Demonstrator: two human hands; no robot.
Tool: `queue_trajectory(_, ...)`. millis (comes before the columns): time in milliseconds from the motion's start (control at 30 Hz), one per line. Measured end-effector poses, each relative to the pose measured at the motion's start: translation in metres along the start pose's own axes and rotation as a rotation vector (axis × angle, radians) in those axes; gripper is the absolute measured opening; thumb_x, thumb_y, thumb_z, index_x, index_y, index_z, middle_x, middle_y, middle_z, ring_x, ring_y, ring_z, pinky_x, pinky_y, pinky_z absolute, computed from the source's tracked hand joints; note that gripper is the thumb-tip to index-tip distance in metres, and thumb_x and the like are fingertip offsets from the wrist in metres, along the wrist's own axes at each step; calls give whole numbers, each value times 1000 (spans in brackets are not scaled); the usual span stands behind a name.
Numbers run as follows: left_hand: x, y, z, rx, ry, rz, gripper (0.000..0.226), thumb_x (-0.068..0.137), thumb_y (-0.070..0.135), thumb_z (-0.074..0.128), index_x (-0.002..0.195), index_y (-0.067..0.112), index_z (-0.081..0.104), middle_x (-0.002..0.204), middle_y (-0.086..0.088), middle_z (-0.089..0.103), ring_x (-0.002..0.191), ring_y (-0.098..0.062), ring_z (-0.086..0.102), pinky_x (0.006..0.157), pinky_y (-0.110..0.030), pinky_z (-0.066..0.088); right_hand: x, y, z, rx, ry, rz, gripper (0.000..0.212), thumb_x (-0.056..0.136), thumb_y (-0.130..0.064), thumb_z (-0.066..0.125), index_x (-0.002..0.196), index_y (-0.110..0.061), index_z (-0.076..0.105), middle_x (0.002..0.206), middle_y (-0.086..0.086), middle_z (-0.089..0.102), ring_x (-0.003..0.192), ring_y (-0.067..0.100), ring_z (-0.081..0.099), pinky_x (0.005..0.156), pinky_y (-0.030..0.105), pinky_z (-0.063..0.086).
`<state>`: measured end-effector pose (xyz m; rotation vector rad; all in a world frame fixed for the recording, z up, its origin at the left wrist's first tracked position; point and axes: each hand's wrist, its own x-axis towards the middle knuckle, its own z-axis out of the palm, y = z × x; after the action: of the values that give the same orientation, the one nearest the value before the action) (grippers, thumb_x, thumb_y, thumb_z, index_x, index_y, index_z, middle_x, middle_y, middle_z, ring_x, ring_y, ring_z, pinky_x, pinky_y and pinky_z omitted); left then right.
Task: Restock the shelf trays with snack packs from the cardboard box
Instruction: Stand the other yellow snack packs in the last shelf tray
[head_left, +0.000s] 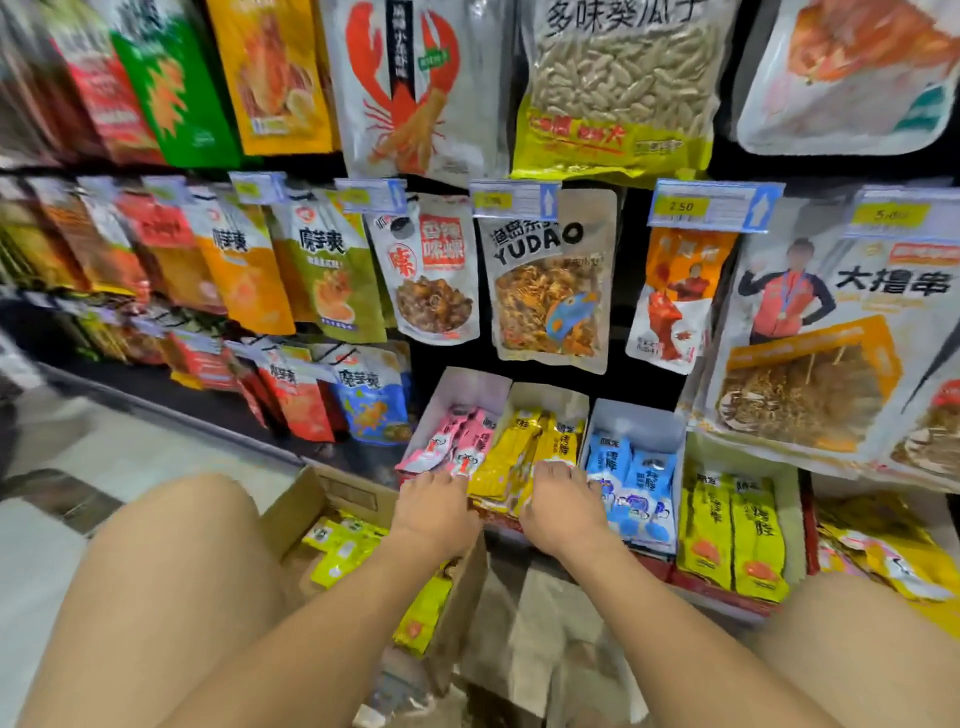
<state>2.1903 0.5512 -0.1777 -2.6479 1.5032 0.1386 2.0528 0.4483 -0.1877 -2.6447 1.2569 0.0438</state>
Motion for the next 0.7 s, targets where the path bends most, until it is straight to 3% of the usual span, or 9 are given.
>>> queue_trajectory(67, -3, -15, 5, -25, -23, -45, 59, 83, 50, 43, 133, 19, 51, 134, -7, 56, 126, -31, 48, 100, -43, 40, 9, -18, 7, 7, -33, -28, 64, 95, -38, 52, 149, -10, 32, 150, 16, 40, 140, 38, 34, 112, 53, 34)
queue_trajectory(167, -5, -45, 20, -46, -54, -111, 48, 90, 43, 46, 130, 17, 53, 133, -7, 57, 124, -32, 49, 100, -42, 41, 19, -49, 20, 20, -92, -84, 63, 95, -38, 54, 147, -10, 33, 152, 18, 37, 144, 39, 28, 112, 53, 32)
queue_trajectory(500, -5, -159, 81, -147, -205, -331, 48, 92, 48, 47, 133, 22, 49, 136, -4, 53, 128, -29, 45, 101, -42, 41, 60, -144, 90, -13, -206, -234, 50, 91, -34, 54, 136, -15, 45, 139, 11, 51, 131, 34, 44, 103, 48, 39)
queue_trajectory(700, 0, -201, 118, -190, -221, -370, 51, 91, 46, 46, 135, 21, 46, 138, -7, 51, 124, -32, 47, 95, -41, 43, 78, -183, 147, -61, -352, -318, 59, 95, -35, 51, 146, -14, 33, 145, 12, 44, 135, 34, 39, 107, 47, 35)
